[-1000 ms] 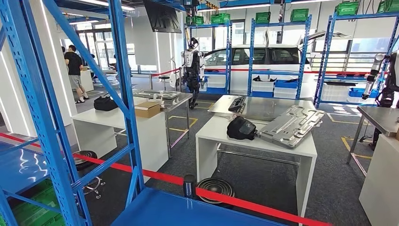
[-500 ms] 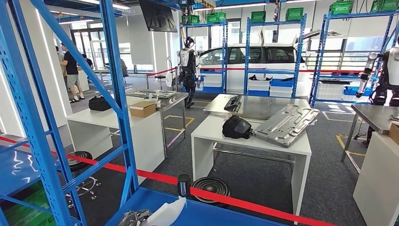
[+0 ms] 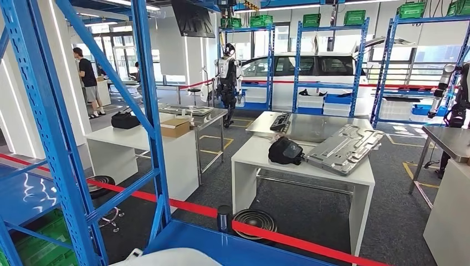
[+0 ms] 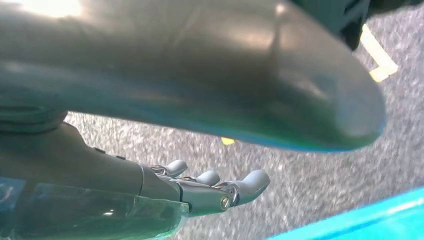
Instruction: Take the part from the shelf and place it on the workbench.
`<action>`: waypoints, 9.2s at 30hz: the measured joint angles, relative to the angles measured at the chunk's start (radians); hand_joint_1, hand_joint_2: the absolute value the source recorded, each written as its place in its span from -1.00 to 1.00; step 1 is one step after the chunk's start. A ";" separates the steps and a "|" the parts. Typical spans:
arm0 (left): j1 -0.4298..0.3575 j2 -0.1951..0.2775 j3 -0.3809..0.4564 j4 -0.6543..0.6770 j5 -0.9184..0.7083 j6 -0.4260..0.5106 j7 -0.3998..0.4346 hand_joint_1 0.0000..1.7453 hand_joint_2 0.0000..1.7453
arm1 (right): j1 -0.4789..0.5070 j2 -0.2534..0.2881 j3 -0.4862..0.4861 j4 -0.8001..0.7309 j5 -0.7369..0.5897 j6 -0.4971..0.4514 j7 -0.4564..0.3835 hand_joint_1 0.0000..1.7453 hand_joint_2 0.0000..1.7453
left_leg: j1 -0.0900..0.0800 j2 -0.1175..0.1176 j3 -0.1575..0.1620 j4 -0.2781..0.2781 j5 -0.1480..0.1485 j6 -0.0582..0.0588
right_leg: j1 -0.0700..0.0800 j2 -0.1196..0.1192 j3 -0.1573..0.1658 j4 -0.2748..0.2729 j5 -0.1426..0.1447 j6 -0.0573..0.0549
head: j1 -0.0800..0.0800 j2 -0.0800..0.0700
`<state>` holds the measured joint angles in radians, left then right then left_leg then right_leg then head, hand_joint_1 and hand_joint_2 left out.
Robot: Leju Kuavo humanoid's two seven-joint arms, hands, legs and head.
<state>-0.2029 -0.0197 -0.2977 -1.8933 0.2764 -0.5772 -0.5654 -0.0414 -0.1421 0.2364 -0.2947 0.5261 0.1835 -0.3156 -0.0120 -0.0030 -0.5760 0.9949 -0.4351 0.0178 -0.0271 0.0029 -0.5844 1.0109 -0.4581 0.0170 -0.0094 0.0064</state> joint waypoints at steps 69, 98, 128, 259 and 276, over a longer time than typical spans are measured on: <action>0.007 0.074 -0.256 -0.078 0.068 -0.019 -0.027 0.50 1.00 | -0.011 -0.033 -0.014 0.010 -0.061 0.043 0.080 -1.00 -1.00 | 0.017 0.006 -0.142 0.249 -0.135 -0.030 | 0.000 -0.004 0.024 -0.003 -0.013 -0.037 | -0.010 -0.001; -0.036 0.091 -0.314 -0.076 0.035 0.002 -0.008 0.50 1.00 | -0.014 -0.042 -0.007 0.012 -0.020 0.059 0.041 -1.00 -1.00 | 0.010 -0.020 -0.097 0.171 -0.090 -0.023 | -0.005 -0.008 0.029 0.006 -0.025 -0.025 | -0.003 0.000; -0.088 0.084 -0.395 -0.044 0.135 -0.052 0.052 0.50 1.00 | -0.018 -0.045 0.020 0.017 -0.002 0.055 0.033 -1.00 -1.00 | 0.001 -0.032 -0.078 0.138 -0.074 -0.017 | -0.001 0.006 0.017 0.018 -0.023 -0.025 | -0.005 0.000; -0.167 0.110 -0.565 0.058 0.148 -0.014 0.061 0.50 1.00 | 0.069 -0.010 -0.081 0.146 -0.167 0.032 0.167 -1.00 -1.00 | -0.033 0.093 -0.039 0.048 -0.007 0.053 | 0.032 -0.110 0.039 -0.002 -0.029 -0.029 | -0.009 0.000; -0.187 0.112 -0.561 0.083 0.138 -0.037 0.056 0.50 1.00 | 0.072 -0.015 -0.079 0.151 -0.164 0.051 0.167 -1.00 -1.00 | 0.013 -0.125 -0.011 0.034 -0.024 0.004 | -0.023 0.057 -0.004 0.027 -0.015 0.043 | -0.001 0.000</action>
<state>-0.3896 0.0921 -0.8589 -1.8103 0.4145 -0.6144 -0.5093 0.0305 -0.1569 0.1574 -0.1435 0.3617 0.2349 -0.1481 0.0006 -0.1278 -0.5873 1.0284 -0.4595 0.0218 -0.0500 0.0602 -0.5879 1.0383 -0.4728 0.0604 -0.0103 0.0063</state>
